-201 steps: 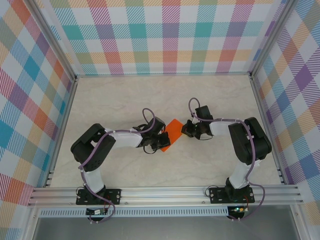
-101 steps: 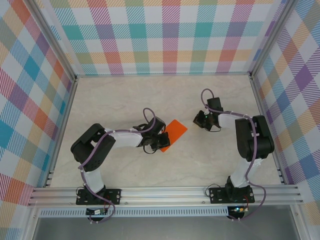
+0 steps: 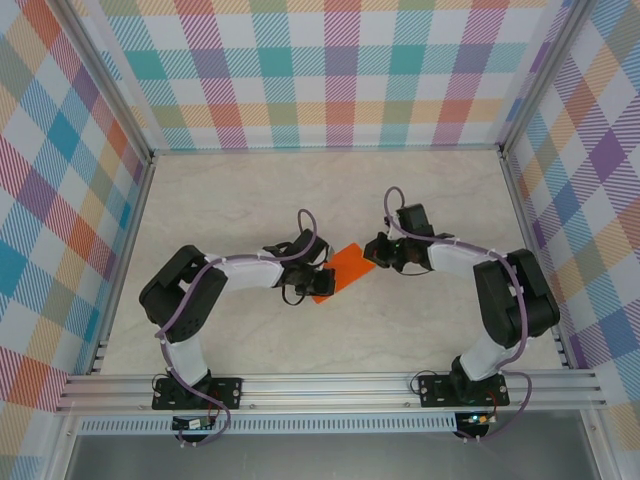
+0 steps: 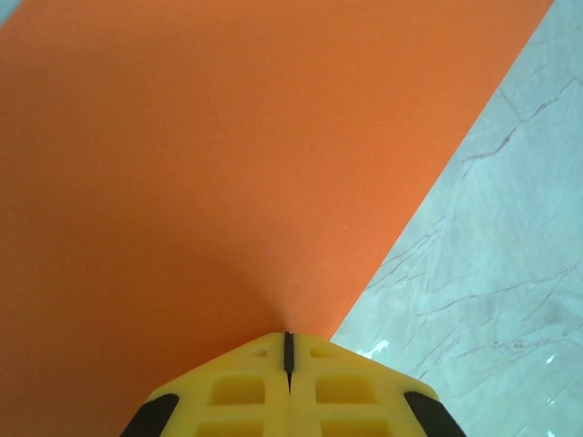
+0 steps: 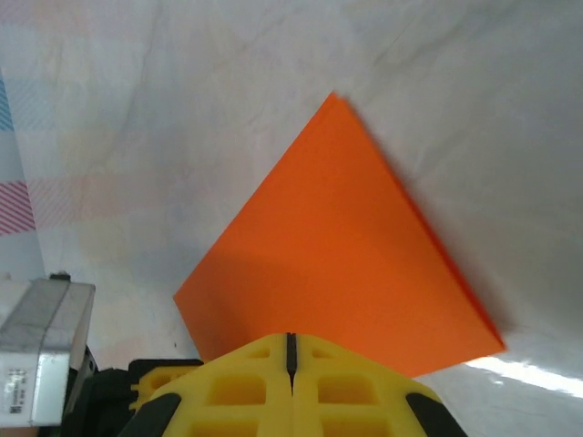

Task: Fold a paper plane with a square sheet of paper (pick it up from the middle)
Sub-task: First fold in half a square sheet of paper at the center of the table.

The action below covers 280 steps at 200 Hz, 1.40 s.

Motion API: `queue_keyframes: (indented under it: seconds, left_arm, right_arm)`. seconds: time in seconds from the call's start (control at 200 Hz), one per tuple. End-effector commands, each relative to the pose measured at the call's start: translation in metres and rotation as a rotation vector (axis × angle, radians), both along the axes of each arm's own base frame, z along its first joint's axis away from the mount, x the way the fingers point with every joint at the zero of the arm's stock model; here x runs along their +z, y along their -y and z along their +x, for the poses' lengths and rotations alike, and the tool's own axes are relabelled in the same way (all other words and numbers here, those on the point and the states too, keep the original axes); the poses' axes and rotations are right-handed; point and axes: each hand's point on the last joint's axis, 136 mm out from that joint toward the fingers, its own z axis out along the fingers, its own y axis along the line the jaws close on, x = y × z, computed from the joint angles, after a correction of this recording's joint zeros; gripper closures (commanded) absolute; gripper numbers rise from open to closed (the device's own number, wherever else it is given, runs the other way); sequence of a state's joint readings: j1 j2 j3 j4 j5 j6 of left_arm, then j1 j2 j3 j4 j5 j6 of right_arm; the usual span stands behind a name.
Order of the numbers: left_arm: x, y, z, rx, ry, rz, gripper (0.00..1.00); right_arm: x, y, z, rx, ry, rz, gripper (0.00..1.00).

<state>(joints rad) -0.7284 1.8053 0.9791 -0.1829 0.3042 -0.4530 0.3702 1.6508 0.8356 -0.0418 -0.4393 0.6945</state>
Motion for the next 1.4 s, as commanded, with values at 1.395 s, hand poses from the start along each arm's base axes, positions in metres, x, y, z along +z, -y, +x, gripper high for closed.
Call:
queue_keyframes:
  seconds: [1.395]
  left_arm:
    - [0.001, 0.031, 0.020, 0.642, -0.038, -0.320, 1.00]
  right_arm:
    - [-0.069, 0.005, -0.040, -0.105, -0.207, -0.058, 1.00]
